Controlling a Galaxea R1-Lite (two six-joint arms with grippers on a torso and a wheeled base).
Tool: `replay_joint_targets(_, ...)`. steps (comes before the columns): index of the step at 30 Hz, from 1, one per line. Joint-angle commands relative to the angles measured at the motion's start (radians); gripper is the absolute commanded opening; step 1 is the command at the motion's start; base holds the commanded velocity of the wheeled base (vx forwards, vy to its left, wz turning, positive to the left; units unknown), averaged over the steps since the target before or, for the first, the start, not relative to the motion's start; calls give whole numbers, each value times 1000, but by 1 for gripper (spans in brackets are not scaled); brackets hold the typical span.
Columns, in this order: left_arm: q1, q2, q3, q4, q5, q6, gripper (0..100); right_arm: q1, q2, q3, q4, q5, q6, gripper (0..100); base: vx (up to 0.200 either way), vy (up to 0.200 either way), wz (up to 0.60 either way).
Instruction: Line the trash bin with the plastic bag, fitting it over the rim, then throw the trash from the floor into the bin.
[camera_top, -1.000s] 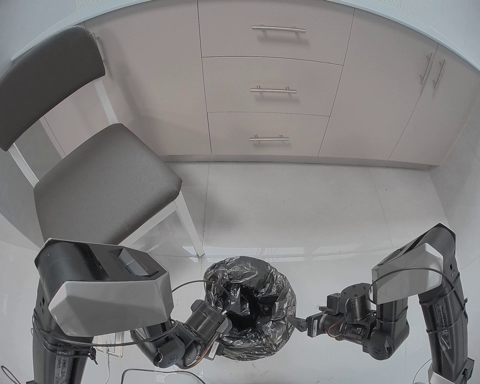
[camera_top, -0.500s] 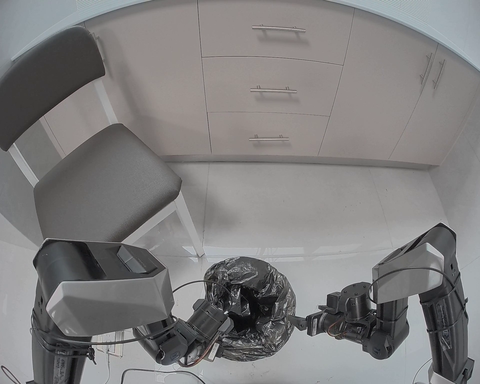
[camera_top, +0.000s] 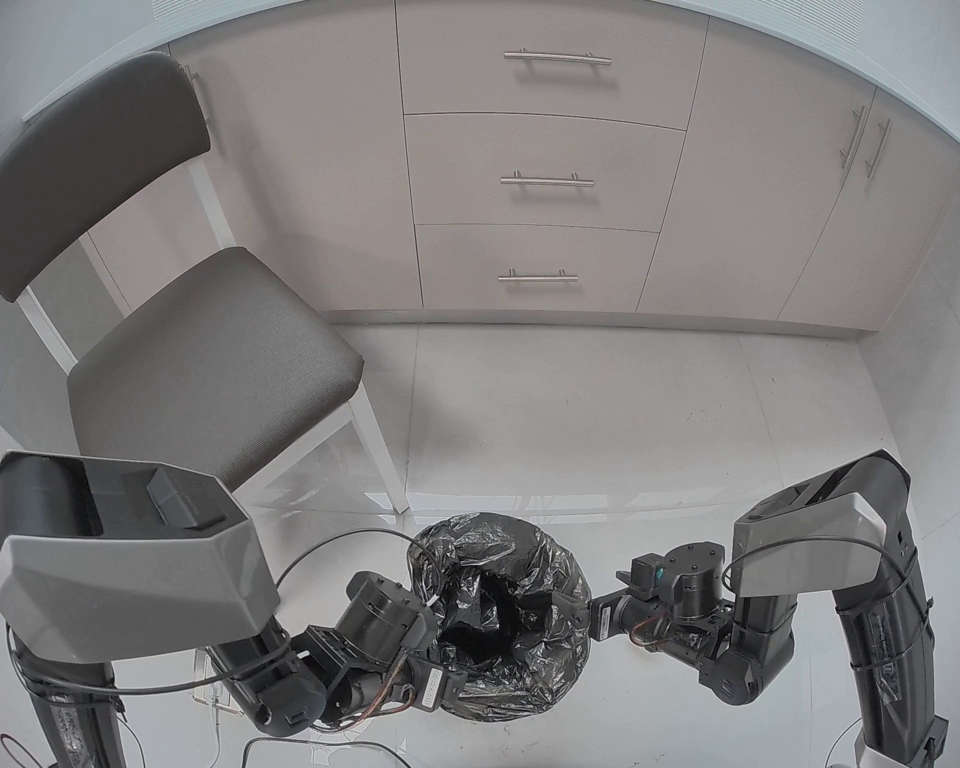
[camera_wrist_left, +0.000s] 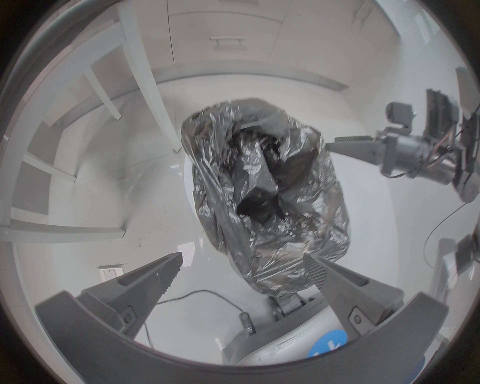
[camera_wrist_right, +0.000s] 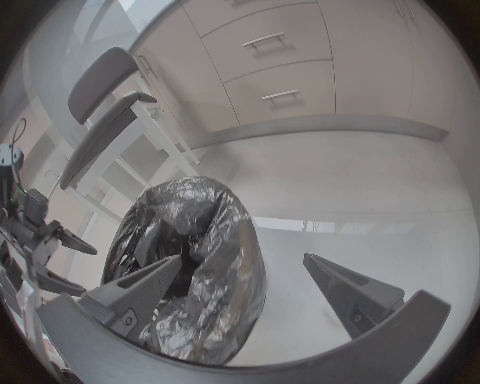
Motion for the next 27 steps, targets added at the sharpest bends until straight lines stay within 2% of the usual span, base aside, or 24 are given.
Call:
replay_joint_targets(1, 23, -86, 58, -80, -34, -3, 100, 10, 24, -110, 70, -36, -47, 100, 0, 0, 0)
replay_joint_targets(3, 25, -89, 75, -145, -43, -17, 100, 9, 31, -205, 165, -59, -49, 100, 0, 0, 0)
replay_joint_targets(10, 48, -46, 97, -292, -54, -21, 100, 32, 57, -434, 431, -67, -72, 100, 0, 0, 0)
replay_joint_targets(19, 83, -16, 115, -352, -57, -20, 100, 35, 117, -652, 609, -144, -115, 100, 0, 0, 0)
replay_joint_targets(27, 83, 1, 114, -352, -59, -20, 100, 38, 116, -672, 659, -187, -115, 100, 0, 0, 0)
